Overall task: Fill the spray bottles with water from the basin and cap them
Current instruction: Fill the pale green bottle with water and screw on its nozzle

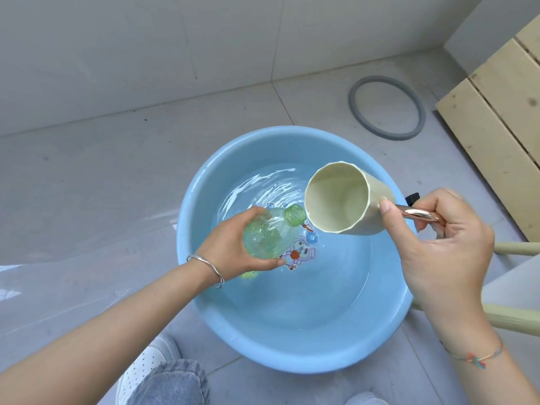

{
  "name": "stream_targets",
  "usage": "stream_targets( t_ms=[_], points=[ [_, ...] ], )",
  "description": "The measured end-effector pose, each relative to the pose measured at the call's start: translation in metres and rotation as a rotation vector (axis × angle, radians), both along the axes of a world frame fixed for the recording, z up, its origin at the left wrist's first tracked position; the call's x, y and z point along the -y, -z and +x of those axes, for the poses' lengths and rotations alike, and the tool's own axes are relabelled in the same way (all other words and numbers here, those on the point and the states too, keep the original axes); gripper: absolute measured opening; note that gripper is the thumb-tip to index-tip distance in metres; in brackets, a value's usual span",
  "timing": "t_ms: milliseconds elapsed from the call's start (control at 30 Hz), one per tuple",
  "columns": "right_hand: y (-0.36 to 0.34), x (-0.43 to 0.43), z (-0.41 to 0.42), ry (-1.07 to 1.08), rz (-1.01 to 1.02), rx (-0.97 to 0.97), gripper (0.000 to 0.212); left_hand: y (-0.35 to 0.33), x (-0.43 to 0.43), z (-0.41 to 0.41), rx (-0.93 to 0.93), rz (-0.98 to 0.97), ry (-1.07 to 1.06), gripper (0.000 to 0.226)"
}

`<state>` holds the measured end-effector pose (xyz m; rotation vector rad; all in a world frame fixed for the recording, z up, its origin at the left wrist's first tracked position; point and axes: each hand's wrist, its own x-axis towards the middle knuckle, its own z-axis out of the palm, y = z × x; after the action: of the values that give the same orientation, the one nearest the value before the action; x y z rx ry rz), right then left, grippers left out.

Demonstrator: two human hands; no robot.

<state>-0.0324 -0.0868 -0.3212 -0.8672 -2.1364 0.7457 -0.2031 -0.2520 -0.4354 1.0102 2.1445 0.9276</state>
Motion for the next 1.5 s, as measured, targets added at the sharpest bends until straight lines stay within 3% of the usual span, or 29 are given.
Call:
stream_targets(
  t_ms=[467,1500],
  points=[
    [-0.011,0.006,-0.004,-0.041,0.262,0.025,0.031,-0.001,-0.002,0.0,0.013,-0.003,-0.005,0.081],
    [-0.015,0.009,-0.01,-0.08,0.564,0.072,0.033,0.003,-0.001,0.001,-0.015,-0.018,-0.003,0.078]
  ],
)
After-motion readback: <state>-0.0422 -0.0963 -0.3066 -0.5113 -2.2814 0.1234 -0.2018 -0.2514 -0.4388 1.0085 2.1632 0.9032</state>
